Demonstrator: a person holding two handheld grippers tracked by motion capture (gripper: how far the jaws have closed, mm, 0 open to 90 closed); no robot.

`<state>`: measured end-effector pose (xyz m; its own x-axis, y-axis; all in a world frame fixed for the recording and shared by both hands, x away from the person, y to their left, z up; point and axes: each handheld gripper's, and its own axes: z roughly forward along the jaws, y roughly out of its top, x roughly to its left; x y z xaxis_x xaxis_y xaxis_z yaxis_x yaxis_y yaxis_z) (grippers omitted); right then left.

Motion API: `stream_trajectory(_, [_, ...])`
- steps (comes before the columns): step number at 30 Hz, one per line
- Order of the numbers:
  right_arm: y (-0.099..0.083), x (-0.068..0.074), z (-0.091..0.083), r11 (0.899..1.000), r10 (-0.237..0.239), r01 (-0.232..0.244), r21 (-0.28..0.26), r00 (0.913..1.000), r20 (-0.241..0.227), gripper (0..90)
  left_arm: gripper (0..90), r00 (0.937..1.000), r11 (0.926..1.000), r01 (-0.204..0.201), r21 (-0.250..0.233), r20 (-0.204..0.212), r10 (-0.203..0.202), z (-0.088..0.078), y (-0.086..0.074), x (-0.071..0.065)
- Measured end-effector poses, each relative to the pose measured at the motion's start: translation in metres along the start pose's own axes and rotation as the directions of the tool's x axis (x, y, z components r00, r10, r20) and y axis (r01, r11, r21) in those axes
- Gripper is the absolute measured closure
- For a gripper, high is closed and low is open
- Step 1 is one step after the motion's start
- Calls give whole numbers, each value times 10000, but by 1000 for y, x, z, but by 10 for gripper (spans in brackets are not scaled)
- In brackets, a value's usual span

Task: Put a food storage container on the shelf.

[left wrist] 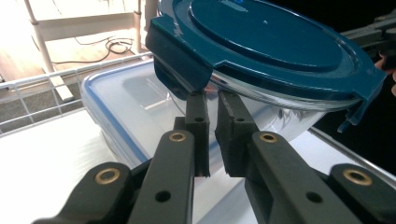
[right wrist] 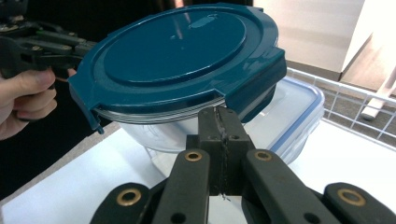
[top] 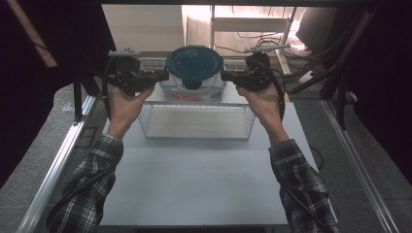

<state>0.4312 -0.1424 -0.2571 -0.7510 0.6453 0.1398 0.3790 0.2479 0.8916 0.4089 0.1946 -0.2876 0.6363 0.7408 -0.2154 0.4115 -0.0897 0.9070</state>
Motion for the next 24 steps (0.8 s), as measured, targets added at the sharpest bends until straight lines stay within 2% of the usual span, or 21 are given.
stream_trajectory(3, [4,-6,7,9998,165,-162,-107,9996,209,888,828,9999,9999,163,43,11,-163,4,3,3])
stream_trajectory(9, [8,-13,14,9996,257,-252,-119,9985,484,887,810,9994,9996,74,255,-338,-65,10,11,5])
stream_trajectory(14, [3,-13,11,9996,194,-186,-218,9991,366,843,763,9999,9999,125,23,-19,-125,4,4,5])
stream_trajectory(18, [-6,-12,8,9996,106,-102,-256,9998,175,755,637,9999,10000,43,-64,142,-42,0,-4,0])
stream_trajectory(21, [-11,-9,7,9997,32,-30,-242,10000,78,712,590,9998,9999,-118,-73,157,119,-2,-7,-4])
stream_trajectory(22, [-16,-6,5,9997,-61,60,-250,10000,-26,658,522,9995,9997,-207,-92,240,209,-2,-11,-7])
stream_trajectory(24, [-18,-5,5,9997,-88,87,-229,9999,-48,639,475,9993,9997,-241,-78,296,243,-3,-13,-9])
